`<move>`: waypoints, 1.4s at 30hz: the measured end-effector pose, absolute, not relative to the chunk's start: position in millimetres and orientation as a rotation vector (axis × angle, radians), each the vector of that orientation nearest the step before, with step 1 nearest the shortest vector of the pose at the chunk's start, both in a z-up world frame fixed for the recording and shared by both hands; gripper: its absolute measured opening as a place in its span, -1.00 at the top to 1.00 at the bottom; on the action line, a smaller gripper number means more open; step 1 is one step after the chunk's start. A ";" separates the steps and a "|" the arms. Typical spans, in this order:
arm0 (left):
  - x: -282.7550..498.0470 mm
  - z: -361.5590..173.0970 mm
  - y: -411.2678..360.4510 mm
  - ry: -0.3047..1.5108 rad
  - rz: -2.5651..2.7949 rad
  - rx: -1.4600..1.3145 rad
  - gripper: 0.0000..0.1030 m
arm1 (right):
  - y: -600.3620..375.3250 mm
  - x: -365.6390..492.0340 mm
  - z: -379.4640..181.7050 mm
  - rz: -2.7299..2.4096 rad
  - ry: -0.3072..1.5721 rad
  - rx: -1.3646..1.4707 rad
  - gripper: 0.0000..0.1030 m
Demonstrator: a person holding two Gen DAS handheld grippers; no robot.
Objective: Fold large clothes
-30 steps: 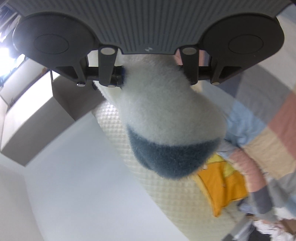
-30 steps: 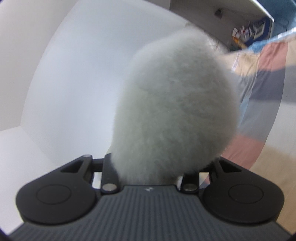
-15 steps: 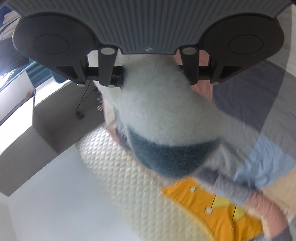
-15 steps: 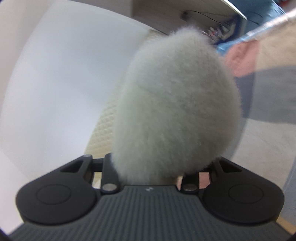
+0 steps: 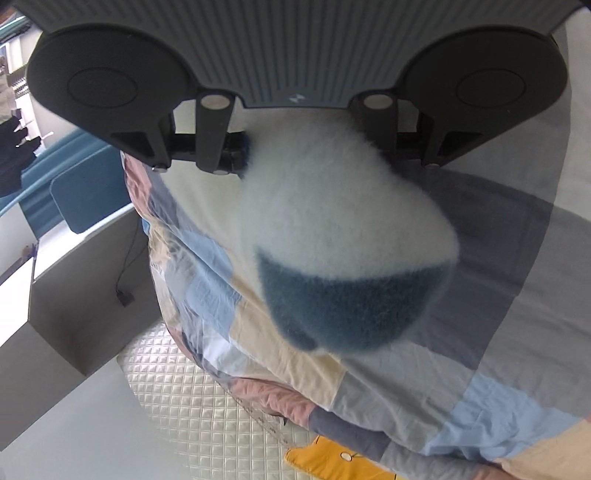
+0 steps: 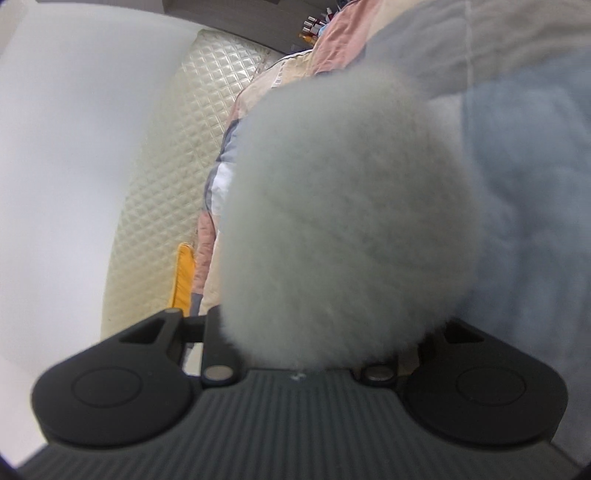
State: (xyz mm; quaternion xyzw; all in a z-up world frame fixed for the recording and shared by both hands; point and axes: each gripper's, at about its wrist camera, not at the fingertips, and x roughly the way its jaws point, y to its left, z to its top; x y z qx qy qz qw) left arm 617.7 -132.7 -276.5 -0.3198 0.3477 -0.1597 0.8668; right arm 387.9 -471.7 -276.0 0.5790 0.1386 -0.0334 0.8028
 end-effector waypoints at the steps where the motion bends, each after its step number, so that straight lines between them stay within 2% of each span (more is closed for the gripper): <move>1: 610.7 -275.3 -134.0 0.724 -0.339 -0.666 0.06 | -472.3 386.7 -279.8 -0.067 0.285 1.246 0.15; 8: 574.9 -267.9 -131.9 0.716 -0.348 -0.729 -0.04 | -478.8 386.6 -287.3 -0.076 0.249 1.284 0.08; 13: 547.9 -262.8 -121.6 0.726 -0.328 -0.733 -0.24 | -477.9 373.7 -278.4 -0.092 0.319 1.346 0.05; 17: 504.5 -247.3 -112.9 0.691 -0.290 -0.600 -0.25 | -475.3 355.7 -267.0 -0.120 0.325 1.346 0.04; 21: 470.9 -204.9 -108.6 0.647 -0.303 -0.515 -0.25 | -466.2 324.3 -249.0 -0.126 0.316 1.315 0.04; 25: 438.7 -136.8 -110.9 0.567 -0.318 -0.435 -0.25 | -457.3 300.5 -197.5 -0.099 0.280 1.214 0.04; 34: 331.2 14.4 -130.2 0.389 -0.352 -0.170 -0.25 | -405.8 224.0 -31.4 -0.037 0.110 0.794 0.04; 38: 271.7 52.4 -135.2 0.304 -0.360 -0.057 -0.30 | -372.2 186.5 9.9 -0.050 0.075 0.625 0.04; 42: 228.5 71.5 -126.6 0.289 -0.367 -0.052 -0.33 | -336.5 160.9 28.1 -0.064 0.079 0.477 0.04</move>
